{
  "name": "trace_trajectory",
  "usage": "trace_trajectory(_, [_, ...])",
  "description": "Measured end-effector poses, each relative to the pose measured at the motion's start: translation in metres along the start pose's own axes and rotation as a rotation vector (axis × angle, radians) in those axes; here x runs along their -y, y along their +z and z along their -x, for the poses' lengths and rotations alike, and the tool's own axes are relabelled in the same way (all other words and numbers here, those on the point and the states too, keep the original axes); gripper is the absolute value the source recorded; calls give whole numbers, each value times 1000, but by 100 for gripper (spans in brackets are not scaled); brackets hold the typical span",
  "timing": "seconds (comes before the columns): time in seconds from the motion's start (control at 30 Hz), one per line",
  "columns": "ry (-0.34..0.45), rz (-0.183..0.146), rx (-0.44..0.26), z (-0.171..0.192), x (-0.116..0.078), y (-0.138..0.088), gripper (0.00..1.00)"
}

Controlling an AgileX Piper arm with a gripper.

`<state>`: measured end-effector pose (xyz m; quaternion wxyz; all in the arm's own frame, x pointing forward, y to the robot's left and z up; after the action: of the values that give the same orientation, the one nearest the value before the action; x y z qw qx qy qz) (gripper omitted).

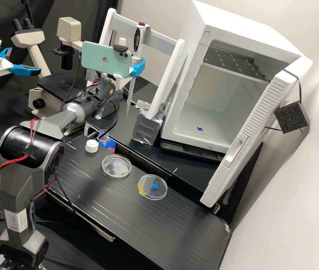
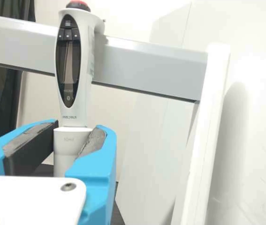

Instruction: Use the pipette

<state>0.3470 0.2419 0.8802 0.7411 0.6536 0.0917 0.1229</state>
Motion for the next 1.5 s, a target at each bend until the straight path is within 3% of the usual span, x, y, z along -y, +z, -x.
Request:
trace_trajectory(0.27, [-13, 12, -24, 4, 0, -10, 0])
trace_trajectory(0.6, [-41, -12, -18, 4, -4, -16, 0])
trace_trajectory(0.73, [-46, -35, -16, 4, -4, -16, 0])
trace_trajectory(0.87, [-41, -79, -3, 4, -5, -15, 0])
trace_trajectory(1.17, [5, -84, -6, 5, -20, -15, 0])
trace_trajectory(1.5, [77, -167, -26, 19, -39, -15, 0])
